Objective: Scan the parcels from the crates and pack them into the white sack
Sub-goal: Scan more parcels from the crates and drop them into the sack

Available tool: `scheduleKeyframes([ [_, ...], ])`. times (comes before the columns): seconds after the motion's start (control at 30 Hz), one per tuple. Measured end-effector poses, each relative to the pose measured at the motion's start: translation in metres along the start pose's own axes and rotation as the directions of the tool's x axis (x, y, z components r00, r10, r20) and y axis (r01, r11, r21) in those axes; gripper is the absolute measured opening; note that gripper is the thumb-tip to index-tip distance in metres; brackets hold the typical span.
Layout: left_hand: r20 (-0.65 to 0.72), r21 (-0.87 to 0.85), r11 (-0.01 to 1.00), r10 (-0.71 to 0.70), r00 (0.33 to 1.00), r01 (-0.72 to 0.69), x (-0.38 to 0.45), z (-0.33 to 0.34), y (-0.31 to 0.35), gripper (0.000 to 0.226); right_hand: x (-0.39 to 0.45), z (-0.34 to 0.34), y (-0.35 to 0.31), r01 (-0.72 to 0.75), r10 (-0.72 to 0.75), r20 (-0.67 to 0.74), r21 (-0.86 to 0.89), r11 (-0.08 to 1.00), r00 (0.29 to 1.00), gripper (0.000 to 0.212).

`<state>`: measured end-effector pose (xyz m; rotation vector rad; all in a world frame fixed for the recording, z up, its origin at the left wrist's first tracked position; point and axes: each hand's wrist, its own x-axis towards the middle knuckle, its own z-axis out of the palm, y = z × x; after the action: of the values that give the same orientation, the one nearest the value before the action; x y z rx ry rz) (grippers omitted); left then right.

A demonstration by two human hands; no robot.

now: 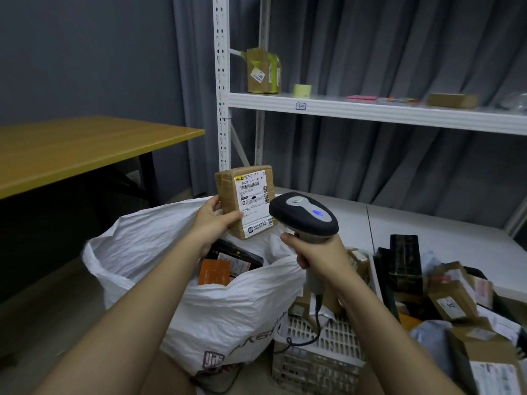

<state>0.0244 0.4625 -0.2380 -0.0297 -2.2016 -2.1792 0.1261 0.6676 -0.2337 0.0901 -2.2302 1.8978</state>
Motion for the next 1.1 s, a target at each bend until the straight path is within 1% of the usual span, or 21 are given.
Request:
scheduleKeyframes([
  [0.13, 0.000, 0.009, 1.000, -0.007, 1.000, 0.007, -0.001, -0.001, -0.001, 0.066, -0.001, 0.000, -0.001, -0.004, 0.003, 0.018, 0.003, 1.000, 1.000, 0.022],
  [0.23, -0.029, 0.032, 0.999, -0.008, 1.000, 0.009, 0.001, -0.003, -0.003, 0.057, 0.000, -0.001, -0.001, -0.026, 0.027, -0.007, 0.051, 0.998, 1.000, 0.016],
  [0.27, -0.062, 0.074, 0.997, 0.001, 0.998, 0.003, 0.002, -0.004, -0.004, 0.057, 0.000, -0.002, 0.001, -0.040, 0.043, -0.029, 0.071, 0.997, 0.999, 0.016],
  [0.33, -0.159, 0.220, 0.975, 0.034, 0.987, 0.002, 0.007, -0.011, -0.011, 0.064, 0.003, -0.005, 0.007, -0.072, 0.082, -0.088, 0.119, 0.990, 0.993, 0.016],
  [0.37, -0.196, 0.325, 0.946, 0.056, 0.979, 0.011, 0.011, -0.017, -0.016, 0.067, 0.004, -0.007, 0.012, -0.089, 0.106, -0.115, 0.141, 0.986, 0.988, 0.017],
  [0.4, -0.212, 0.462, 0.886, 0.076, 0.974, 0.031, 0.015, -0.023, -0.021, 0.068, 0.006, -0.008, 0.018, -0.106, 0.128, -0.136, 0.159, 0.982, 0.982, 0.018],
  [0.43, -0.210, 0.601, 0.797, 0.085, 0.974, 0.061, 0.019, -0.028, -0.029, 0.065, 0.008, -0.010, 0.024, -0.121, 0.148, -0.150, 0.175, 0.977, 0.978, 0.019],
  [0.47, -0.198, 0.706, 0.703, 0.076, 0.977, 0.089, 0.021, -0.033, -0.036, 0.061, 0.009, -0.011, 0.030, -0.137, 0.167, -0.154, 0.187, 0.973, 0.974, 0.020],
  [0.5, -0.184, 0.757, 0.645, 0.051, 0.982, 0.109, 0.024, -0.036, -0.044, 0.056, 0.010, -0.012, 0.037, -0.153, 0.184, -0.151, 0.197, 0.969, 0.971, 0.021],
  [0.53, -0.165, 0.763, 0.637, 0.029, 0.986, 0.109, 0.024, -0.036, -0.049, 0.052, 0.011, -0.013, 0.043, -0.168, 0.199, -0.143, 0.206, 0.964, 0.969, 0.021],
  [0.57, -0.137, 0.742, 0.665, 0.027, 0.990, 0.084, 0.024, -0.034, -0.054, 0.047, 0.012, -0.016, 0.049, -0.180, 0.213, -0.137, 0.218, 0.959, 0.967, 0.021],
  [0.63, -0.057, 0.694, 0.720, 0.095, 0.994, -0.029, 0.020, -0.023, -0.057, 0.038, 0.014, -0.023, 0.061, -0.195, 0.235, -0.153, 0.237, 0.952, 0.960, 0.020],
  [0.73, 0.056, 0.618, 0.762, 0.200, 0.978, -0.192, 0.008, 0.009, -0.051, 0.027, 0.016, -0.039, 0.079, -0.229, 0.284, -0.225, 0.240, 0.943, 0.932, 0.016],
  [0.8, 0.140, 0.568, 0.780, 0.222, 0.965, -0.262, -0.002, 0.038, -0.046, 0.022, 0.015, -0.053, 0.091, -0.259, 0.330, -0.280, 0.262, 0.930, 0.901, 0.016],
  [0.9, 0.274, 0.475, 0.803, 0.252, 0.928, -0.359, -0.019, 0.090, -0.042, 0.018, 0.013, -0.079, 0.107, -0.286, 0.381, -0.353, 0.293, 0.912, 0.854, 0.017],
  [1.0, 0.379, 0.322, 0.868, 0.248, 0.892, -0.378, -0.037, 0.146, -0.047, 0.009, 0.010, -0.110, 0.123, -0.295, 0.391, -0.415, 0.278, 0.914, 0.821, 0.033],
  [1.1, 0.482, 0.283, 0.895, 0.179, 0.858, -0.346, -0.043, 0.201, -0.071, 0.010, 0.008, -0.144, 0.144, -0.337, 0.426, -0.480, 0.265, 0.904, 0.767, 0.033],
])
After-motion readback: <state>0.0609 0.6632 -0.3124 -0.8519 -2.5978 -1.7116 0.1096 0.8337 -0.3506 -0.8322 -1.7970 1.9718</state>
